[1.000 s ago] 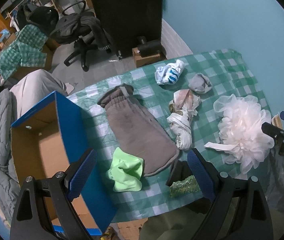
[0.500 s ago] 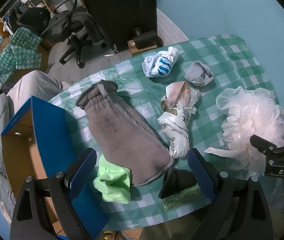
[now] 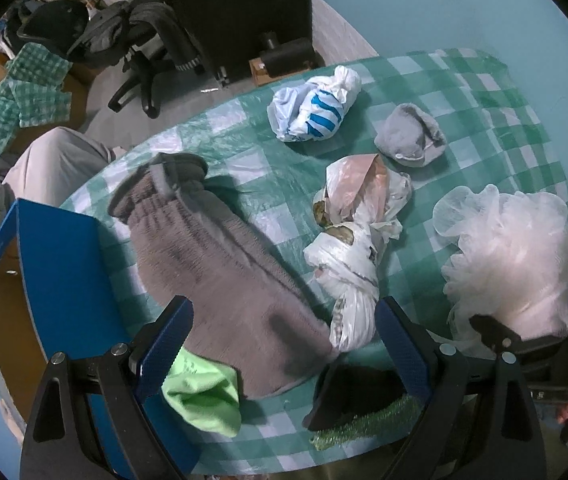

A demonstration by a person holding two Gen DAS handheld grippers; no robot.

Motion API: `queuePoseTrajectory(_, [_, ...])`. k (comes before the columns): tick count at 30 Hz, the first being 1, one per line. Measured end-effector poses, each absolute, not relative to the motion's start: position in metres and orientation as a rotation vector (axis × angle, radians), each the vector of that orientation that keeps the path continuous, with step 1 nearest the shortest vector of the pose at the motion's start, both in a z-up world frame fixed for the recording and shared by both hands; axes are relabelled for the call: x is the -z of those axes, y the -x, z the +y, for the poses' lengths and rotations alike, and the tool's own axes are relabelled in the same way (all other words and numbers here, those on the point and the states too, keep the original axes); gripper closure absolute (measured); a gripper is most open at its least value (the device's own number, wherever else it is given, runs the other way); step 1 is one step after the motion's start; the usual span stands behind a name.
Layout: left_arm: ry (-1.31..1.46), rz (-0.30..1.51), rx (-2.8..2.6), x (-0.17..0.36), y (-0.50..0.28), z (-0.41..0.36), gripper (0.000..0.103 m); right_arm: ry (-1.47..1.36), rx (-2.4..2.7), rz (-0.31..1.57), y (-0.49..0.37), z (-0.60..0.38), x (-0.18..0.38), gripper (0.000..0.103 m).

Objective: Organize soft objects
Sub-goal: 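Grasp the mesh puff with the right tool while the left tool grasps the white bundled bag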

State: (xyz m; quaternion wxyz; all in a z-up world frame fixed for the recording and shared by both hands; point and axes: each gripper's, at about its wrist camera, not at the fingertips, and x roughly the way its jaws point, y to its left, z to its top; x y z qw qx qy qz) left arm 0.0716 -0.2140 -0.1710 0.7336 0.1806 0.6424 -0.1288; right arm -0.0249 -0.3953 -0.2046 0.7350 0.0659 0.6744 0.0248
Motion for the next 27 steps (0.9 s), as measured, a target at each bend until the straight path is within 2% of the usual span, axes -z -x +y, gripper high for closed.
queuePoseTrajectory(3, [-0.398,1.424,0.283,0.177,-0.075,-0.220,0.010,-0.156,-0.077,1.487,0.026,-0.402,0.208,0.004])
queuePoseTrajectory(10, [-0.425,1.444,0.298,0.190,-0.082,-0.238,0.010,-0.191,-0.142,1.460,0.031,-0.413,0.204,0.036])
queuePoseTrajectory(12, [-0.435,1.450,0.297,0.194,-0.085,-0.243,0.010,-0.189,-0.142,1.446,0.032,-0.421,0.196,0.039])
queuePoseTrajectory(27, [-0.481,1.503,0.283,0.224,-0.099,-0.269,0.010,-0.240,-0.072,1.373,0.043,-0.476,0.154,0.042])
